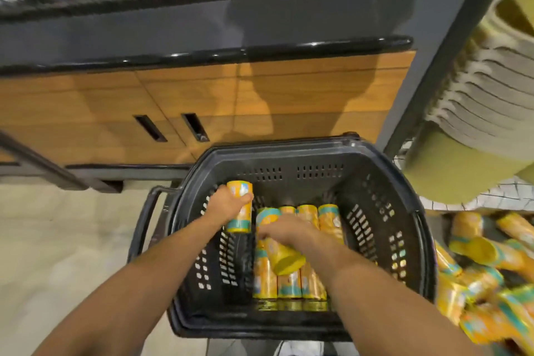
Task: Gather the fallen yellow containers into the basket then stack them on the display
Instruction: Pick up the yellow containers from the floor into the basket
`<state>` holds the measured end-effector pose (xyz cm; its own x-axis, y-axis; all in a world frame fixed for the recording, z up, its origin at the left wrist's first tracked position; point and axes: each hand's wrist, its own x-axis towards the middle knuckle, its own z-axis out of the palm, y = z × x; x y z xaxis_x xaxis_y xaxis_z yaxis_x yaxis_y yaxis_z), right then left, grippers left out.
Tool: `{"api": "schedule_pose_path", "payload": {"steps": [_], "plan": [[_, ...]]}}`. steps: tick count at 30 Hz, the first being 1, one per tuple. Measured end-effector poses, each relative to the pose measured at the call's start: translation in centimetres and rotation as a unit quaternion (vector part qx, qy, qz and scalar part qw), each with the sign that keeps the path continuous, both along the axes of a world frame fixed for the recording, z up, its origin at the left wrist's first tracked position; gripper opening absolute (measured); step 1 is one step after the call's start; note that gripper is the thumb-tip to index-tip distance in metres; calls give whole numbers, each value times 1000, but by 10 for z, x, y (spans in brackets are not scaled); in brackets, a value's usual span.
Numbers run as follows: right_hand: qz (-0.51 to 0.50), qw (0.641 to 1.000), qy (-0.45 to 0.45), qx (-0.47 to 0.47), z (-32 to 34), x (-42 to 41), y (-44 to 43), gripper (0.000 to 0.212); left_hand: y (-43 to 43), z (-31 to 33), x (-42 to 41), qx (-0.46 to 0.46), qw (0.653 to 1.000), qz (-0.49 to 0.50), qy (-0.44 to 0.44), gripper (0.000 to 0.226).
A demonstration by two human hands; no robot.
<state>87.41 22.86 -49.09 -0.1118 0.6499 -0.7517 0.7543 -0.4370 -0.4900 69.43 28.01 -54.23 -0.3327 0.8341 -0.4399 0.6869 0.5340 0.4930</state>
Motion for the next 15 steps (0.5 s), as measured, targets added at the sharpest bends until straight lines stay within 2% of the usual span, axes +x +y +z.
{"api": "schedule_pose_path", "payload": {"steps": [3,6,8,9,12,15], "plan": [[39,997,-20,-61,-40,-35,-14,68,-2,-13,11,-12,995,-68,69,85],[28,996,-25,-87,-74,-50,-28,52,3,-27,20,-23,994,-70,80,107],[-13,993,20,-118,-85,-54,-23,52,7,-38,21,-44,995,-51,76,119],[-9,991,36,-131,-89,-58,-19,56,8,-44,21,-49,995,-44,78,118],[67,985,6,-159,-100,-72,-10,69,4,-61,18,-60,994,-32,82,99],[79,981,12,-176,-109,-77,-7,62,-3,-77,15,-86,995,-9,58,85]]}}
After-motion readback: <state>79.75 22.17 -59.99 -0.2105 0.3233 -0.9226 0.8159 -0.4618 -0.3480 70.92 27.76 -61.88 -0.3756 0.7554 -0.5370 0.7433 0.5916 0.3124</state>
